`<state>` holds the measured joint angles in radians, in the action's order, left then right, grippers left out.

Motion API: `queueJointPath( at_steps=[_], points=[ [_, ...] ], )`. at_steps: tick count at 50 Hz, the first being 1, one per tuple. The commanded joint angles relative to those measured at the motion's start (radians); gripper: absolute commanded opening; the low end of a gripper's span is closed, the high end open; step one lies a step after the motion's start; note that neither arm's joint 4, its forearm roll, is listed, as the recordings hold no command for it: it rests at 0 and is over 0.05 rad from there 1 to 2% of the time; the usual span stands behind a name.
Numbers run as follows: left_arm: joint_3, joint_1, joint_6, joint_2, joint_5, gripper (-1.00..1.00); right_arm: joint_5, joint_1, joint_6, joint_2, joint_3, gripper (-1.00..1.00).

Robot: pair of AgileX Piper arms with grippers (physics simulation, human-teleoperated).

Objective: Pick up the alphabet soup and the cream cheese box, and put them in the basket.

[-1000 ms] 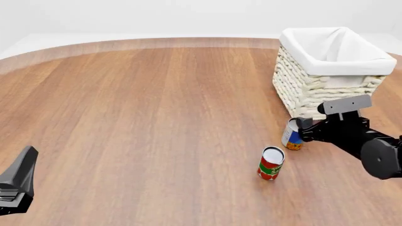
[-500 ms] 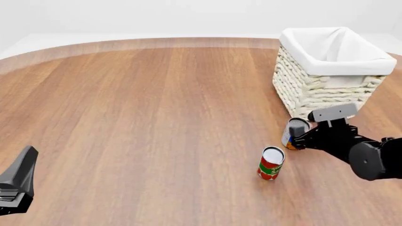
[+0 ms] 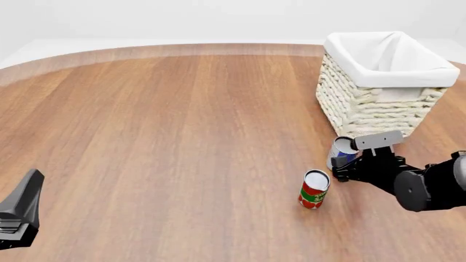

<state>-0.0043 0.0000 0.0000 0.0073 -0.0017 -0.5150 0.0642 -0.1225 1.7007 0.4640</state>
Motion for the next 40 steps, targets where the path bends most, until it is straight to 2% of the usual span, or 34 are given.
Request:
queueJointPath(
  at_steps=[1,40],
  points=[
    [0.0,0.0,0.0,0.0,0.0,1.0,-0.023,-0.01,0.001,0.046,-0.001,1.0],
    [0.0,0.0,0.0,0.0,0.0,1.0,-0.078,0.003,0.024,0.196,0.033,1.0]
  ],
)
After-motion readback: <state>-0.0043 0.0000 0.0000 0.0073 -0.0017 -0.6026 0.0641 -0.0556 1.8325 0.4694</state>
